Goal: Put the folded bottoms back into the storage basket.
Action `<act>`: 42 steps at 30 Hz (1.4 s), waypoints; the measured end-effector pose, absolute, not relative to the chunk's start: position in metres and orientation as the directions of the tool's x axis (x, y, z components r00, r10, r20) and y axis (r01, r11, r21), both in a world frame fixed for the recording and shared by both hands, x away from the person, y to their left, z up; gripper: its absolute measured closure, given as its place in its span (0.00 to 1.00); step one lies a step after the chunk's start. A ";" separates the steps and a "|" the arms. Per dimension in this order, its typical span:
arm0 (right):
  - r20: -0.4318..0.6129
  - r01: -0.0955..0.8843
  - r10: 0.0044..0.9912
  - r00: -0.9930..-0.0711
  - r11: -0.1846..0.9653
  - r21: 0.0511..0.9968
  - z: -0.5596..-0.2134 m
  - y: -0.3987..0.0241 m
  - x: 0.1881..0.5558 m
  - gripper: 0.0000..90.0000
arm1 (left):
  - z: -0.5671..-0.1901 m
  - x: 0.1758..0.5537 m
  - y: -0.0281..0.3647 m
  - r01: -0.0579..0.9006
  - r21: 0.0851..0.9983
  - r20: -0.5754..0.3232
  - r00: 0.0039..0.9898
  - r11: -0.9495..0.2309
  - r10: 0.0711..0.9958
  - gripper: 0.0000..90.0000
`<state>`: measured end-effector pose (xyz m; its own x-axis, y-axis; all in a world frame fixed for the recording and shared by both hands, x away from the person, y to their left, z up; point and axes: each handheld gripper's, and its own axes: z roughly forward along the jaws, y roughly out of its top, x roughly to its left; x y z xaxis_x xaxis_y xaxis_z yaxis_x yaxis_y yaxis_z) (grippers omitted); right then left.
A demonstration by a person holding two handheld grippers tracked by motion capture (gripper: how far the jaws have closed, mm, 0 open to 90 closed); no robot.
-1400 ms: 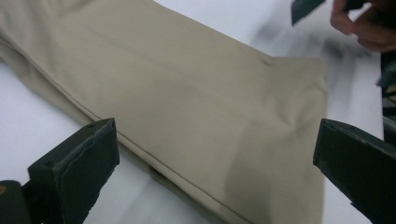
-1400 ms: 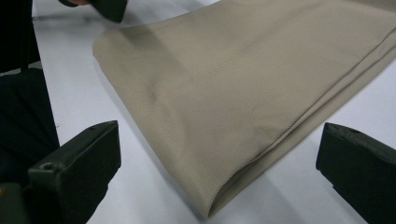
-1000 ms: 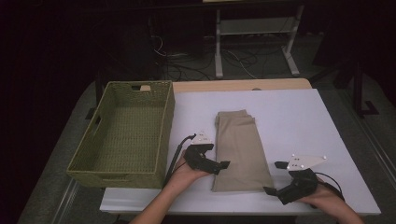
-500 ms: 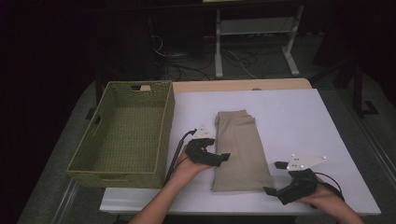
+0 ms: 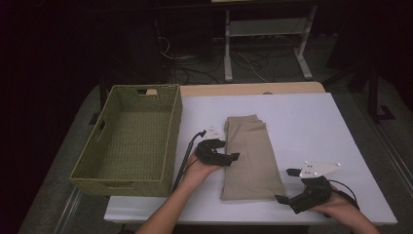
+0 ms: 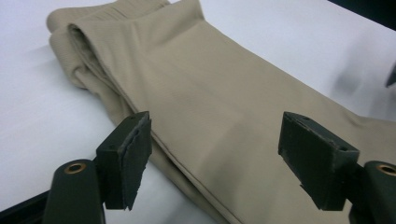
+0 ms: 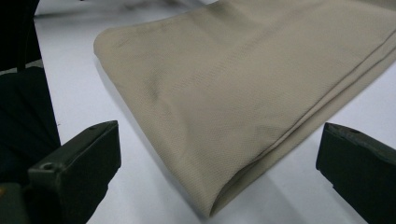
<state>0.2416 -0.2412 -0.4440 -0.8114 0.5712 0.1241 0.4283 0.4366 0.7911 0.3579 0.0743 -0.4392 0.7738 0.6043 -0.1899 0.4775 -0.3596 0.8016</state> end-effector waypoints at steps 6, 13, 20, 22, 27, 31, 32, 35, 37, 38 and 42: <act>0.126 0.429 0.571 -0.812 0.437 0.790 -0.444 -0.241 0.242 0.00 | -0.437 0.367 0.073 0.479 0.804 -0.188 0.767 -0.353 0.613 0.35; 0.127 0.432 0.573 -0.810 0.435 0.790 -0.445 -0.241 0.242 0.00 | -0.434 0.379 0.072 0.483 0.807 -0.192 0.759 -0.340 0.622 0.37; 0.129 0.434 0.574 -0.809 0.435 0.789 -0.445 -0.242 0.242 0.00 | -0.434 0.392 0.070 0.501 0.800 -0.206 0.745 -0.329 0.635 0.37; 0.129 0.435 0.574 -0.808 0.435 0.789 -0.445 -0.242 0.242 0.00 | -0.435 0.396 0.070 0.512 0.793 -0.209 0.738 -0.331 0.642 0.37; 0.129 0.434 0.574 -0.808 0.434 0.790 -0.445 -0.242 0.242 0.00 | -0.436 0.408 0.070 0.521 0.788 -0.201 0.721 -0.327 0.664 0.37; 0.129 0.435 0.574 -0.808 0.434 0.789 -0.445 -0.242 0.242 0.00 | -0.436 0.418 0.069 0.528 0.782 -0.187 0.707 -0.333 0.682 0.36; 0.129 0.434 0.574 -0.809 0.434 0.789 -0.445 -0.242 0.242 0.00 | -0.436 0.420 0.069 0.531 0.779 -0.186 0.704 -0.335 0.685 0.35; 0.128 0.433 0.573 -0.810 0.436 0.789 -0.445 -0.242 0.242 0.00 | -0.437 0.429 0.068 0.540 0.774 -0.190 0.696 -0.331 0.692 0.34; 0.127 0.434 0.572 -0.810 0.438 0.787 -0.445 -0.242 0.241 0.00 | -0.438 0.434 0.067 0.547 0.769 -0.196 0.693 -0.330 0.693 0.32; 0.126 0.433 0.572 -0.811 0.440 0.787 -0.445 -0.242 0.241 0.00 | -0.439 0.437 0.066 0.548 0.768 -0.192 0.691 -0.332 0.697 0.31; 0.124 0.431 0.571 -0.812 0.441 0.787 -0.445 -0.242 0.242 0.00 | -0.441 0.447 0.064 0.559 0.765 -0.206 0.683 -0.319 0.701 0.29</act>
